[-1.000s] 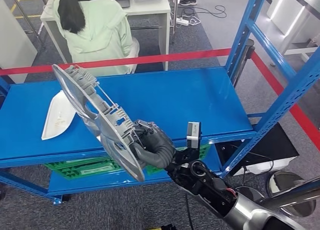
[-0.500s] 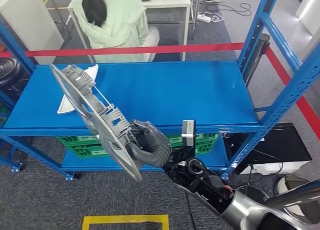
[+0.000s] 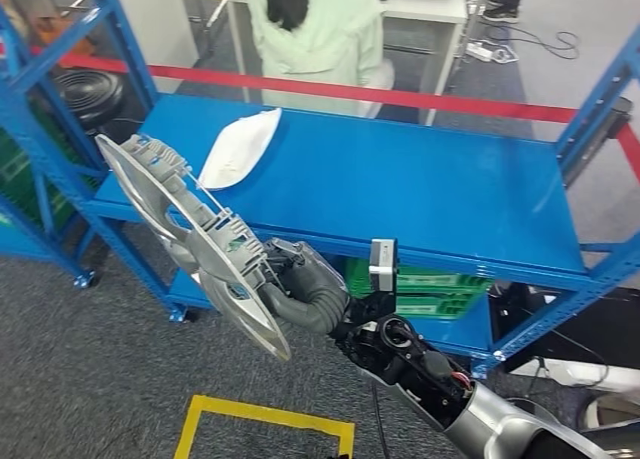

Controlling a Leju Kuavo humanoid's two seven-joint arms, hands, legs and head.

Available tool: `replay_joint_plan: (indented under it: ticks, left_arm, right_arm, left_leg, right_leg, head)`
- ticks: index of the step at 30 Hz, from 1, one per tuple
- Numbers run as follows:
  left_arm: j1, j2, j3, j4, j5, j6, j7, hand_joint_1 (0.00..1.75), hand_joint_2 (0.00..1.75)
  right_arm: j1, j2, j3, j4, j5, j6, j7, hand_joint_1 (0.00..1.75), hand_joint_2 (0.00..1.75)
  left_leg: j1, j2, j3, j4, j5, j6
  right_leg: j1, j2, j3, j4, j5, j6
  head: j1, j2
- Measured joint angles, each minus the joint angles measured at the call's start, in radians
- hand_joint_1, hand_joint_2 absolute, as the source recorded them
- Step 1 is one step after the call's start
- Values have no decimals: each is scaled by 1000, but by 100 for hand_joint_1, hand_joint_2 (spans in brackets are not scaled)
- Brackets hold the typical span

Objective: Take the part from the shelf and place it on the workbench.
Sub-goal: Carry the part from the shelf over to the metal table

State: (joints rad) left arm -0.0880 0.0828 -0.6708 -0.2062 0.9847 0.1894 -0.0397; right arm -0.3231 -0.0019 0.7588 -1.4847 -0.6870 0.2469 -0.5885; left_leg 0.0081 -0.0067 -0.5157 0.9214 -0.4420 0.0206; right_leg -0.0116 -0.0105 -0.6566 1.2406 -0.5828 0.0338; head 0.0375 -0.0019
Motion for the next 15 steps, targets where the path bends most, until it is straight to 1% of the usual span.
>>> replay_joint_plan:
  ticks: [1,2,3,4,5,6,7,9,10,11,12,13,14,15]
  left_arm:
    - [0,0,-2,0,0,0,0,0,175]
    - [-1,0,-3,0,1,0,0,0,175]
    - [-1,0,-4,0,1,0,0,0,175]
    - [0,-1,-4,0,2,0,-1,0,175]
    - [-1,-2,-5,0,3,0,-1,0,175]
    - [-2,-4,-5,0,4,0,-2,0,175]
    - [-2,-4,-5,0,4,0,-2,0,175]
    - [0,-2,-5,0,4,0,-3,0,175]
    - [2,-1,-5,0,5,0,-3,0,175]
    - [3,0,-5,0,5,0,-3,0,175]
    - [3,1,-6,0,5,0,-3,0,175]
    - [1,0,-6,0,6,0,-3,0,175]
    - [0,1,-6,0,6,0,-3,0,175]
    - [-1,1,-6,0,7,0,-3,0,175]
  right_arm:
    - [2,0,0,2,0,1,0,175,175]
    - [3,0,0,5,0,1,0,175,175]
    - [3,0,0,6,0,2,1,175,175]
    - [3,0,0,7,0,3,1,175,175]
    - [3,0,0,7,0,4,1,175,175]
    - [2,0,0,8,0,5,1,175,175]
    - [1,0,0,8,0,6,1,175,175]
    - [0,1,0,8,0,6,2,175,175]
    - [-1,1,1,8,1,6,2,175,175]
    - [-2,2,1,8,1,6,3,175,175]
    - [-3,3,1,8,1,5,3,175,175]
    - [-4,4,2,8,1,4,3,175,175]
    - [-4,4,2,9,1,4,3,175,175]
    - [-4,4,2,10,1,3,3,175,175]
  left_leg:
    - [-2,-12,-1,1,1,1]
    - [-3,-26,-1,3,1,2]
    - [-4,-40,-1,5,1,1]
    - [-4,-52,-2,8,0,1]
    - [-5,-64,-5,12,0,-1]
    - [-5,-75,-10,16,0,-4]
    - [-4,-85,-17,18,2,-7]
    - [-2,-102,-28,19,7,-18]
    - [-2,-94,-33,23,3,-23]
    - [-3,-74,-43,42,-9,-28]
    - [-3,-49,-63,84,-33,-33]
    - [-2,-24,-95,147,-65,-38]
    - [0,-11,-133,223,-97,-43]
    - [2,-7,-167,288,-118,-47]
  right_leg:
    - [1,4,-10,22,3,-2]
    - [1,7,-1,1,25,-5]
    - [2,15,25,-56,62,-9]
    - [2,35,58,-130,100,-15]
    - [1,56,88,-198,128,-19]
    - [1,72,108,-246,142,-21]
    - [1,80,117,-270,143,-22]
    - [1,65,121,-283,141,-25]
    - [-1,55,123,-288,144,-28]
    - [-3,44,125,-293,146,-33]
    - [-5,32,126,-297,149,-37]
    - [-4,20,126,-298,149,-39]
    - [-4,7,126,-299,149,-40]
    - [-4,-7,125,-298,149,-40]
  head:
    - [2,0]
    - [3,0]
    - [4,0]
    - [6,0]
    - [7,0]
    - [7,0]
    - [7,0]
    - [6,0]
    - [4,0]
    - [-1,0]
    - [-7,0]
    - [-13,0]
    - [-20,0]
    - [-23,0]
